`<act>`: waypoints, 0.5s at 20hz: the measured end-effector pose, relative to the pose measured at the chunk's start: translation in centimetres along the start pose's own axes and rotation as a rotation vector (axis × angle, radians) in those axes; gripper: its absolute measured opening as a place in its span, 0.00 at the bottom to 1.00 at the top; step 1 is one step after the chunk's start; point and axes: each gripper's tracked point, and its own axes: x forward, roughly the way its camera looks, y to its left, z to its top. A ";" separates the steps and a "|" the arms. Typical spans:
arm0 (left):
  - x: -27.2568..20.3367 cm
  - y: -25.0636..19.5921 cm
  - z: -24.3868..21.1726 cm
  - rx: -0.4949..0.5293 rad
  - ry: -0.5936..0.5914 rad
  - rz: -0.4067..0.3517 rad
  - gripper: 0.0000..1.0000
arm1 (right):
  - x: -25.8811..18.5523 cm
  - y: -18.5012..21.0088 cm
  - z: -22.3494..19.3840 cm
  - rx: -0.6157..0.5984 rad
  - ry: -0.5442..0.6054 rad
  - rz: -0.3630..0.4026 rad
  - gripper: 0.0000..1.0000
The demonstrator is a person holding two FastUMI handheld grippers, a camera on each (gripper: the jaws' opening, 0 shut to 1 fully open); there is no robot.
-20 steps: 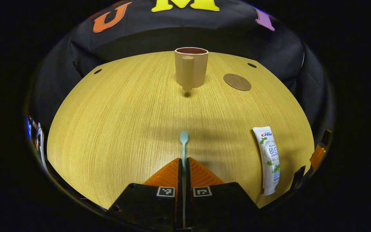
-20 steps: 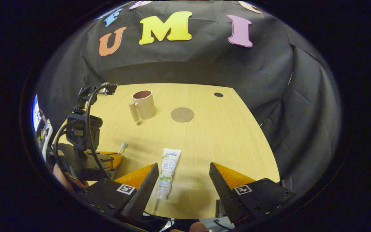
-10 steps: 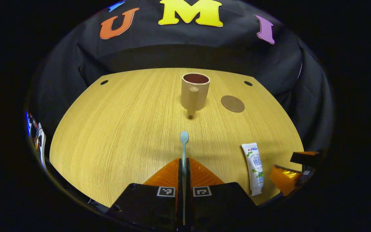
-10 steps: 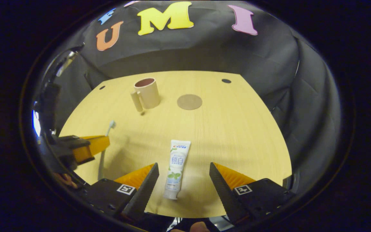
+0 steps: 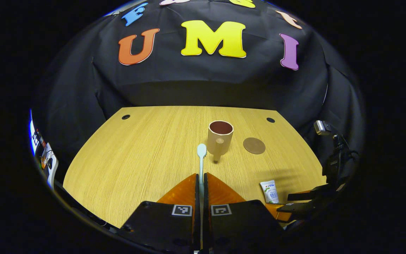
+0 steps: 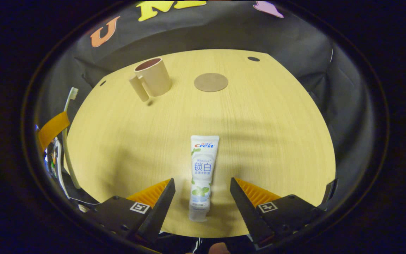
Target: Put the toothbrush and toothpaste on the desktop into the cup, then pick up the cup and place it on the coaster on the desktop.
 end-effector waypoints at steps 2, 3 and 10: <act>-0.3 0.4 0.2 -0.003 -0.001 0.006 0.05 | 0.5 -0.1 -0.1 0.004 0.036 -0.015 0.95; -0.5 0.4 0.3 -0.012 0.000 0.005 0.05 | 0.7 0.0 -0.1 0.008 0.048 -0.021 0.95; -0.7 1.1 1.4 -0.022 -0.025 0.006 0.05 | 1.6 0.0 -1.6 0.007 0.168 -0.056 0.57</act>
